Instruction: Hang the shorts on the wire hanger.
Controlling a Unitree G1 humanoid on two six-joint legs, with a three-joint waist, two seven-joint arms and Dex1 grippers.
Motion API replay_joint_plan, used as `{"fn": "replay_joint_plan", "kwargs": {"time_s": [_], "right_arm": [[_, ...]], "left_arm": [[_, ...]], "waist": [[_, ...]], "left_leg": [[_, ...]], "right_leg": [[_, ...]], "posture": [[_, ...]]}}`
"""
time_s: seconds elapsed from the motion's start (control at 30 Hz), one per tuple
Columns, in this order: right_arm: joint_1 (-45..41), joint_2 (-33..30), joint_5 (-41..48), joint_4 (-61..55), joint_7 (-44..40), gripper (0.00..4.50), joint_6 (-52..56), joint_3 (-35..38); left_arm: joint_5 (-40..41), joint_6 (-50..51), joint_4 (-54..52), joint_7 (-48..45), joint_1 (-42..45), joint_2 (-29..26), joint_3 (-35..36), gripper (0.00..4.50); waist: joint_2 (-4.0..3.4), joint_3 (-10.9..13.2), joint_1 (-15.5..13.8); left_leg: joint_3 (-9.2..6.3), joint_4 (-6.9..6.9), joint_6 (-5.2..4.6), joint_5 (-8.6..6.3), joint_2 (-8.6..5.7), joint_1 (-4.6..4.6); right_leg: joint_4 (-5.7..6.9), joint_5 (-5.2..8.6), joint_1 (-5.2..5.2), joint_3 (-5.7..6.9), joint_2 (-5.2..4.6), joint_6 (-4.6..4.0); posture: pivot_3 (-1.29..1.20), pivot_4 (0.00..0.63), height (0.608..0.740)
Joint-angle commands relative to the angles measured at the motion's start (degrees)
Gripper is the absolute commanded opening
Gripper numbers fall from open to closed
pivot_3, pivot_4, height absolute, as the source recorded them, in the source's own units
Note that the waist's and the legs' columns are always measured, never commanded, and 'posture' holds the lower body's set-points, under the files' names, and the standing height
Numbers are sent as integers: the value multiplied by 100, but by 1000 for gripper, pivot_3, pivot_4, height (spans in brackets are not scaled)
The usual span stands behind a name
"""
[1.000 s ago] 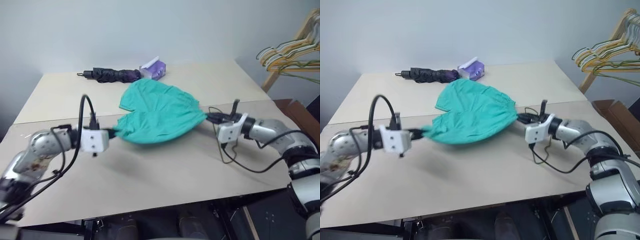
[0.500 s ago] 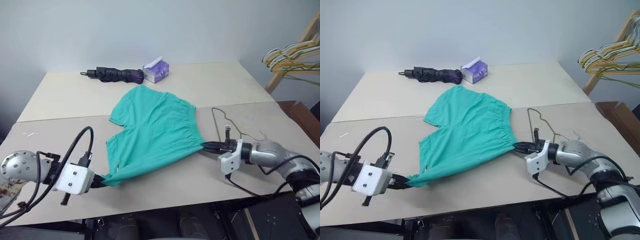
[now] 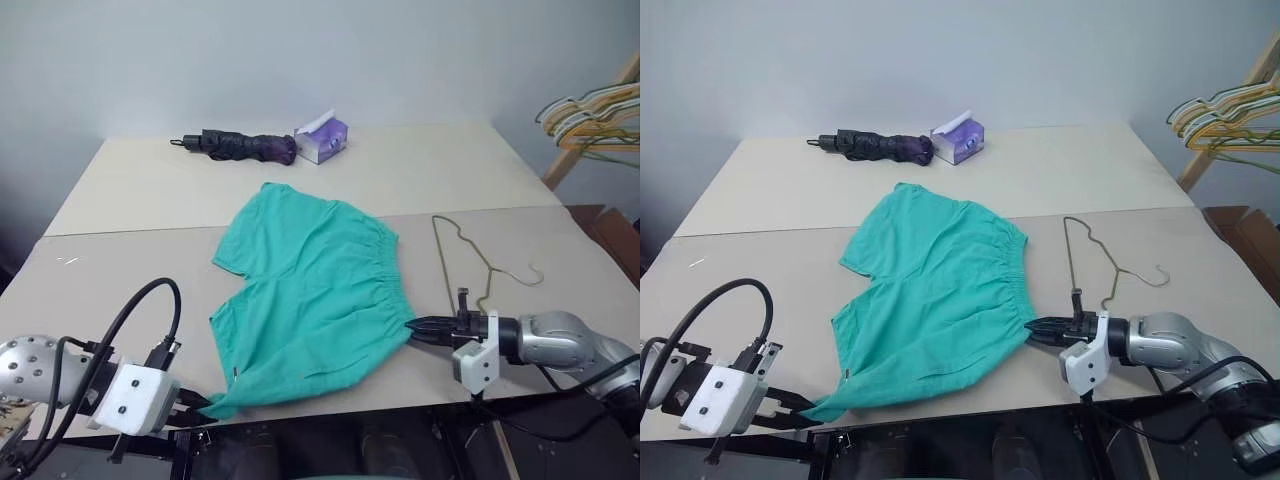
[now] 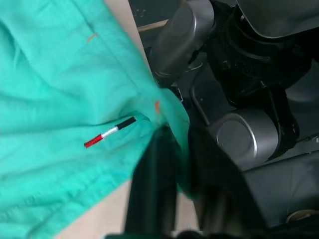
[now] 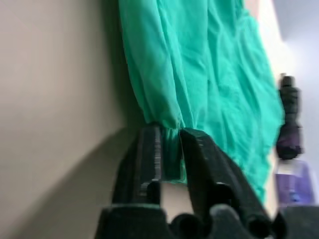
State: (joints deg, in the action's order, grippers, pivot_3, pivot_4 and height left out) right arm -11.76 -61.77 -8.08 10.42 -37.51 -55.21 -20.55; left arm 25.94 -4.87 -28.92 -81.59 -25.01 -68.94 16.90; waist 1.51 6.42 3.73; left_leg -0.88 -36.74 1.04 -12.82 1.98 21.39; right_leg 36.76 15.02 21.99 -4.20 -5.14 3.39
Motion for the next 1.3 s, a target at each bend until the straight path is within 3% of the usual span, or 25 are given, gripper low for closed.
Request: {"fn": "replay_joint_plan", "kwargs": {"time_s": [0.03, 0.17, 0.27, 0.33, 0.53, 0.73, 0.97, 1.23, 1.3], "right_arm": [[131, -215, 584, -462, -395, 2248, 268, 195], [278, -277, 850, -550, -639, 3325, 530, 382], [532, -462, 1545, -714, -930, 4354, 1117, 701], [753, -507, 1944, -837, -972, 4500, 1582, 1032], [1722, -423, 3395, -1898, -540, 4500, 4461, 2322], [2052, -348, 3842, -2840, 436, 4500, 7586, 3128], [1167, -165, 3876, -2878, 1230, 4500, 10680, 2905], [-90, 584, 3577, -1888, 1249, 4500, 11878, 2326], [-181, 588, 3319, -1749, 1217, 4119, 11849, 2071]], "left_arm": [[255, 128, 166, -237, 170, 29, 306, 1931], [599, 418, 417, -573, 439, -56, 612, 2868], [1357, 1284, 753, -443, 1290, -202, 746, 3803], [1726, 1757, 878, -303, 1823, -197, 696, 4457], [2509, 3075, 1007, 955, 3496, 422, 161, 4457], [2704, 3909, 874, 1694, 4638, 1230, -637, 4457], [2389, 4040, 1006, 1733, 5214, 1807, -1226, 4457], [2126, 3982, 1122, 1626, 5373, 1993, -1310, 4457], [2093, 3984, 1110, 1599, 5357, 1996, -1286, 4500]], "waist": [[4, 3, -34], [12, 15, -75], [17, 42, -149], [17, 53, -187], [15, 62, -235], [19, 65, -192], [22, 66, -64], [25, 68, 35], [26, 68, 40]], "left_leg": [[0, 0, -2, -1, 0, 0], [2, 0, -3, -2, 2, -1], [2, 0, -3, -2, 2, 0], [0, -2, -3, -2, 2, 4], [-9, -6, -15, -15, 1, 28], [-18, -21, -15, -16, -2, 39], [-20, -20, -15, -16, -3, 53], [-31, -21, -16, -16, -4, 66], [-31, -21, -16, -16, -4, 65]], "right_leg": [[0, 1, 0, 0, 0, -1], [0, 8, 2, 2, 1, -5], [2, 13, 3, 3, 1, 0], [1, 22, 4, 6, 0, 18], [3, 16, 17, 12, 1, 11], [7, 12, 19, 15, 3, 13], [0, 12, 30, 14, 5, 13], [-2, 12, 35, 20, 7, 13], [-2, 12, 34, 20, 8, 14]], "posture": [[-2, 134, 740], [2, 135, 740], [7, 137, 740], [8, 136, 740], [-34, 129, 740], [-71, 122, 740], [-95, 113, 740], [-100, 104, 740], [-90, 103, 740]]}}
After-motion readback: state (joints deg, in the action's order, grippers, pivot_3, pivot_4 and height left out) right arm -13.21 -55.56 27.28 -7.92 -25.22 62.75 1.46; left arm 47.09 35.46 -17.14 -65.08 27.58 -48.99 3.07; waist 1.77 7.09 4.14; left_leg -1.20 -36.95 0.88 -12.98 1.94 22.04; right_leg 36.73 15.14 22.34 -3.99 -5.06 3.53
